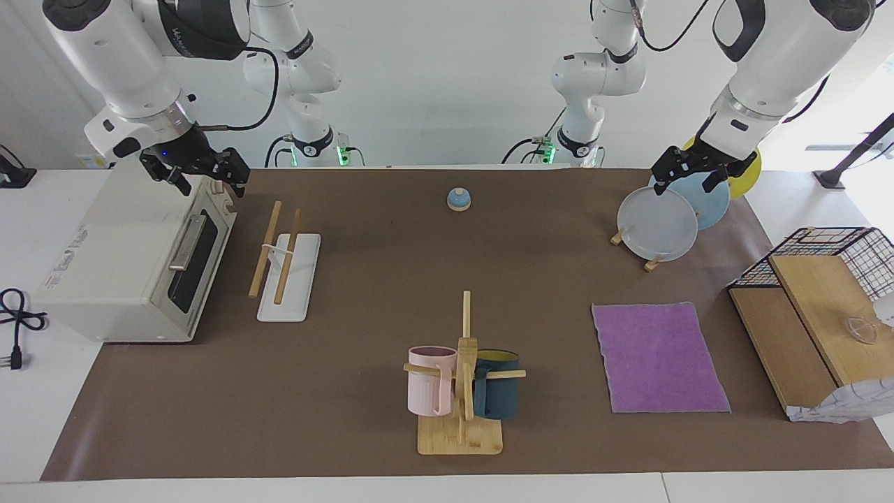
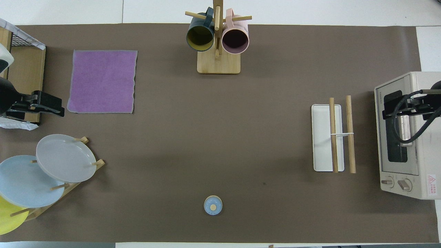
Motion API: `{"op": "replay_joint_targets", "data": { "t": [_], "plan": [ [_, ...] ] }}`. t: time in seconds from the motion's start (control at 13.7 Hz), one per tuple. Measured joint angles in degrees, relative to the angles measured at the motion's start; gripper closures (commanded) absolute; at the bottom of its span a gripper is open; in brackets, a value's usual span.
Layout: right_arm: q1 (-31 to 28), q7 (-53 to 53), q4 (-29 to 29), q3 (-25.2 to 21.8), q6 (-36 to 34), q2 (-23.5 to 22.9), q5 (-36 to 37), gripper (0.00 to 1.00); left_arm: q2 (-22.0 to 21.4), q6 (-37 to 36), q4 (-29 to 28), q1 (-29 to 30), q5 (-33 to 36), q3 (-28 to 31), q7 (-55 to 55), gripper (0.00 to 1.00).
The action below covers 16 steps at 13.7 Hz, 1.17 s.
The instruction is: Fold towel and hang on rack
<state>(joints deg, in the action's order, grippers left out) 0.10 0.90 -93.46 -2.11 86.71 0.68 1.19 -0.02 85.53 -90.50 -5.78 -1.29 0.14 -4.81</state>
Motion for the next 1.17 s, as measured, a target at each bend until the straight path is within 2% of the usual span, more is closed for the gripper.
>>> {"op": "replay_joint_targets", "data": {
  "t": [0.44, 0.66, 0.95, 1.17],
  "plan": [
    [0.0, 0.0, 0.0, 0.0, 0.0, 0.0, 0.0, 0.0, -0.03, 0.31, -0.15, -0.05, 0.0, -0.04, 0.0, 0.0],
    [0.0, 0.0, 0.0, 0.0, 0.0, 0.0, 0.0, 0.0, -0.71, 1.54, -1.99, 0.0, 0.0, 0.02, 0.0, 0.0],
    [0.0, 0.0, 0.0, 0.0, 0.0, 0.0, 0.0, 0.0, -0.58, 7.65, -6.89, 2.23, -0.42, 0.63, 0.0, 0.0],
    [0.0, 0.0, 0.0, 0.0, 0.0, 0.0, 0.0, 0.0, 3.33, 14.31, -10.46, 6.02, -1.32, 0.84, 2.46, 0.0]
  ]
}}
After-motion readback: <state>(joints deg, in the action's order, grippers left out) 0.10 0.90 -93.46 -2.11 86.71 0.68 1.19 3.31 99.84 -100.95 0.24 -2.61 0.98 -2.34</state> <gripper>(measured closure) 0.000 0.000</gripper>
